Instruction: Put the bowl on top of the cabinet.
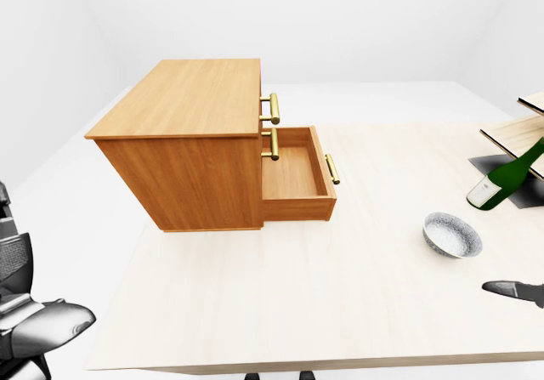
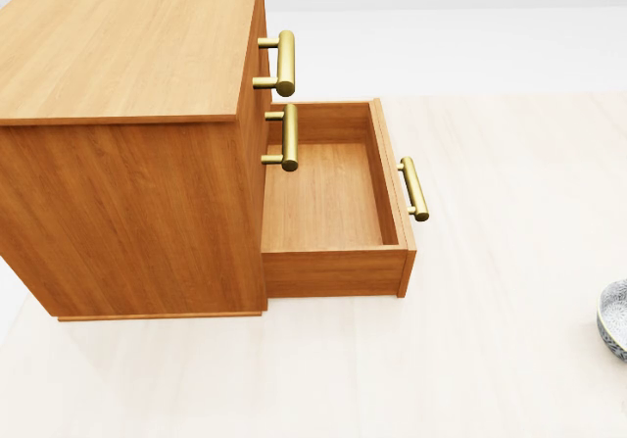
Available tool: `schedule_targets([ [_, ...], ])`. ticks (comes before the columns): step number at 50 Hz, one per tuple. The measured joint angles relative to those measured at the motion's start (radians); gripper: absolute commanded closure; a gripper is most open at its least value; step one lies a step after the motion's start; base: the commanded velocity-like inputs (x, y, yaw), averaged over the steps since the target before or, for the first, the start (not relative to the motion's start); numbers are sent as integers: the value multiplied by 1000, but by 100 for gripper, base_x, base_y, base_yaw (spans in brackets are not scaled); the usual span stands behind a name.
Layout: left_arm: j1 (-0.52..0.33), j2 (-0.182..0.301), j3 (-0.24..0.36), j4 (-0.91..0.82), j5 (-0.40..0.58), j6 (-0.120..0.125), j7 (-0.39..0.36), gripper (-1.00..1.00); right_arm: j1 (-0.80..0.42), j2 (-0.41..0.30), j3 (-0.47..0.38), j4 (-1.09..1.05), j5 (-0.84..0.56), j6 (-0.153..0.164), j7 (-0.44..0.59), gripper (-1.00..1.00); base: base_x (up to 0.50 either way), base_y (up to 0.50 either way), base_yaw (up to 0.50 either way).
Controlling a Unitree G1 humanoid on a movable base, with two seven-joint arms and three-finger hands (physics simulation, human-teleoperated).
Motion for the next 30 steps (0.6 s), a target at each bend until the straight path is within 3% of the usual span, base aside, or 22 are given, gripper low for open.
schedule_targets([
  [30,5,-8,-20,0,27,0,-10,-100,112,55,4,196,-116,0,0,-100,0,0,0],
])
